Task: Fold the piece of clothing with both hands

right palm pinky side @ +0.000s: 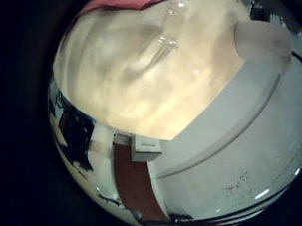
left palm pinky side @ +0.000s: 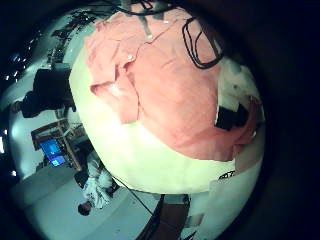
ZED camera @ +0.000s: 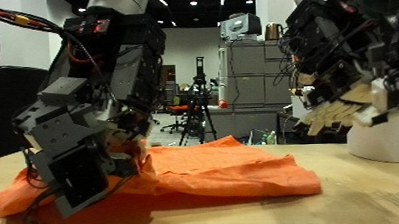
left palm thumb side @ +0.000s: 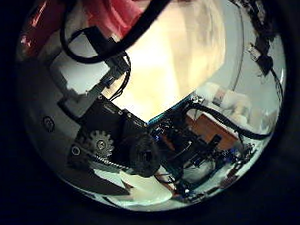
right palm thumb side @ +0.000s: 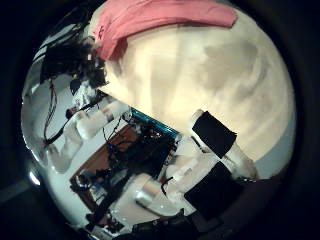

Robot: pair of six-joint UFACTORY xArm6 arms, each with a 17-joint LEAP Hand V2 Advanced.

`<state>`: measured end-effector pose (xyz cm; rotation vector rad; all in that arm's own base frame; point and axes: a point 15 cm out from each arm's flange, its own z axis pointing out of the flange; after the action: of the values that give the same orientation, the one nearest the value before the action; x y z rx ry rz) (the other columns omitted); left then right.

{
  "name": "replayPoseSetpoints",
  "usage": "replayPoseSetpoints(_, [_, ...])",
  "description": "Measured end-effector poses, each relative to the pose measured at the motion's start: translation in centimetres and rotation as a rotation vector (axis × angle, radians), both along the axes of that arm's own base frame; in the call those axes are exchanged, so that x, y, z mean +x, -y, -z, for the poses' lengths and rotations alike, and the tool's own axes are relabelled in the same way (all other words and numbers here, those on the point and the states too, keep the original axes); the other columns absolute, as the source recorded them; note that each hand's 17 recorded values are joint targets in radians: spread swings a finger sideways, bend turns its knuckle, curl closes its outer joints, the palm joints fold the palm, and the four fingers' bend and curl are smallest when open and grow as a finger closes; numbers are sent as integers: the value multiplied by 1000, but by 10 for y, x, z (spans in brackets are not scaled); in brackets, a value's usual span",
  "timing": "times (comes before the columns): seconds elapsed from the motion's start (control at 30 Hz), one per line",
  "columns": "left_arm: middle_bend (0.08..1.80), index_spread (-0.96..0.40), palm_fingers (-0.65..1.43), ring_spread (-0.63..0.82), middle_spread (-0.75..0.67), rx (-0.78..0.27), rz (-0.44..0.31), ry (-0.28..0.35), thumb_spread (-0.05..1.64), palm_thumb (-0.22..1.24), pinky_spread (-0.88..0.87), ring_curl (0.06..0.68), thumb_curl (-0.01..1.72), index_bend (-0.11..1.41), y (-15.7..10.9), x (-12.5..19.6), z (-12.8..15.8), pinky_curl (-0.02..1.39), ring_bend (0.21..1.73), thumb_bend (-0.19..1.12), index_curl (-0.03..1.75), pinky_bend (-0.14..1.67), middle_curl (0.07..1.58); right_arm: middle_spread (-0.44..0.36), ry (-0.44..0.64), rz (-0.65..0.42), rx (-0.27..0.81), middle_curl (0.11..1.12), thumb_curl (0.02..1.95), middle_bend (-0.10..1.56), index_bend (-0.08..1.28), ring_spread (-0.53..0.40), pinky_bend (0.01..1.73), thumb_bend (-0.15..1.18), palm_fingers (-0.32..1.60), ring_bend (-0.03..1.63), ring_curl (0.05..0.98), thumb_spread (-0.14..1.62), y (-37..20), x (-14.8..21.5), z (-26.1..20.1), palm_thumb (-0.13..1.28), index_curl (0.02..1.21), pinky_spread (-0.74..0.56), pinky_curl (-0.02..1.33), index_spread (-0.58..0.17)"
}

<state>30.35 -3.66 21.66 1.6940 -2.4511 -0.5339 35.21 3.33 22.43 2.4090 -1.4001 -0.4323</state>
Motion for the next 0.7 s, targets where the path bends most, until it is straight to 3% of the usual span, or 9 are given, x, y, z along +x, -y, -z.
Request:
replayPoseSetpoints(0.2, [986,-739,1049,-423,-551,-7,-1,2,986,964,-577,549,762,504,0,-1,-24,607,1435,23,1015,1325,1030,51,116,12,40,339,323,220,154,99,245,-25,196,346,297,1123,-20,33,26,709,274,193,331,-244])
replayPoseSetpoints(0.37, [975,-767,1049,-422,-560,-7,3,-1,989,968,-571,548,792,442,0,-5,-37,603,1437,5,1118,1331,1050,43,175,21,38,346,330,222,164,85,229,-25,217,354,295,1066,-30,39,52,708,279,178,324,-225])
replayPoseSetpoints(0.7, [951,-796,1060,-421,-573,-4,6,-11,994,969,-565,543,837,326,-1,-12,-61,591,1433,-7,1288,1328,1078,16,126,-7,7,360,344,229,188,23,190,-20,323,385,299,1004,-57,28,90,730,304,129,310,-214])
